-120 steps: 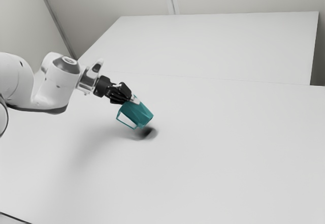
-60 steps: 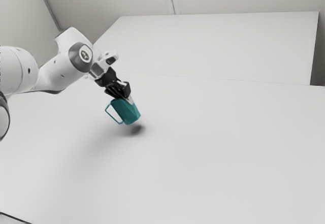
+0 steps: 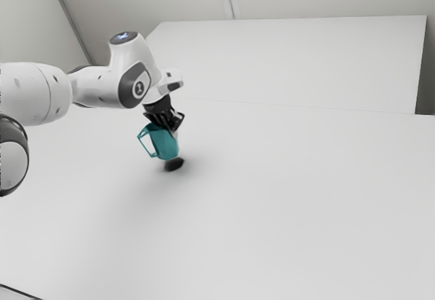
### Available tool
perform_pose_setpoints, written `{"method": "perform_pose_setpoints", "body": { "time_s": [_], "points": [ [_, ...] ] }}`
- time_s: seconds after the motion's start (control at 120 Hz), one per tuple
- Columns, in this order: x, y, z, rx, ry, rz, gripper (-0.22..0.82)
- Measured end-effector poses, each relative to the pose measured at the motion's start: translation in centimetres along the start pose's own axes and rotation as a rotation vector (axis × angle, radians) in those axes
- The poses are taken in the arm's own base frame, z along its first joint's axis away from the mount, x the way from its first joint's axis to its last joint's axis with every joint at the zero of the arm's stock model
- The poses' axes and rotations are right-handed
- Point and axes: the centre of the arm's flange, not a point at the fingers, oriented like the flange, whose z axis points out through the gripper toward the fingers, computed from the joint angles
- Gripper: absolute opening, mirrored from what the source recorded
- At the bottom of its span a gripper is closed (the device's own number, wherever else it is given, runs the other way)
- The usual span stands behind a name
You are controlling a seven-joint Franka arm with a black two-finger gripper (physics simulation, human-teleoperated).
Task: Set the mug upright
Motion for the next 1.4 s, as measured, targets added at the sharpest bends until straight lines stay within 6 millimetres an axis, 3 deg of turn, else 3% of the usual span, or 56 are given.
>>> {"method": "perform_pose_setpoints", "body": {
  "time_s": [0.908, 0.958, 1.167, 1.4],
  "points": [
    [1.0, -0.2, 4.1, 0.061, -0.007, -0.252, -0.18],
    [1.0, -0.2, 4.2, 0.060, -0.008, -0.258, -0.12],
    [1.0, -0.2, 4.1, 0.056, -0.005, -0.274, 0.29],
    [1.6, -0.2, 2.0, 0.050, 0.033, -0.284, 0.48]
  ]
}}
